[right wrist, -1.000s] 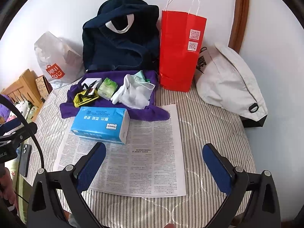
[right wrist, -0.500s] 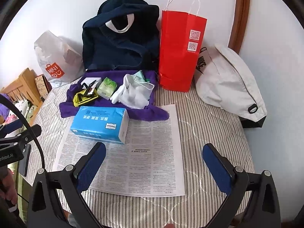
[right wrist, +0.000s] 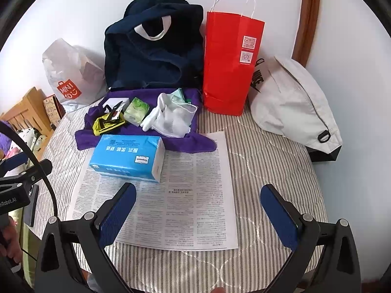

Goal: Organize soft objects

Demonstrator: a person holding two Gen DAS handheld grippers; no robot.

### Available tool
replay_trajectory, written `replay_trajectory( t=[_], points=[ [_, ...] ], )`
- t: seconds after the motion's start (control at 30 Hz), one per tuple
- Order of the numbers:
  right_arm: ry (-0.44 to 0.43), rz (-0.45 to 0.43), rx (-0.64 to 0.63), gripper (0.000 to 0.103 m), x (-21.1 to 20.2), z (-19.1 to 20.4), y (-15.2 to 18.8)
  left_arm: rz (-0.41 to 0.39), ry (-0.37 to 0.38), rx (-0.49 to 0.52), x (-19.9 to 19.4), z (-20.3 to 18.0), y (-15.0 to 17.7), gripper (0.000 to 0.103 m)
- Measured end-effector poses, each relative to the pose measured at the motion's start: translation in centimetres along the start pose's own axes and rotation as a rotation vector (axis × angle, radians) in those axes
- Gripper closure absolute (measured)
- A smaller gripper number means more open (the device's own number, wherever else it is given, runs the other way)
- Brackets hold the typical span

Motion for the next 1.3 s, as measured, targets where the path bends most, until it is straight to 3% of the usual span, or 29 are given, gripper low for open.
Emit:
replay_trajectory(
  t=[1.3],
  points=[
    [-0.002, -0.006, 0.005, 0.002, -0.47, -0.04, -0.11, 0.001, 0.002, -0.006, -0.2, 0.8, 0.14, 0.0]
  ],
)
Point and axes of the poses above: each gripper's, at about its wrist camera, not at the fingertips, and x roughly the way its jaws point, z to its left, y to its underside, the point moved 8 cm from there along x, roughly the way its jaws point, and after that the axes turned 9 degrees about -y, right-handed, at the moved point
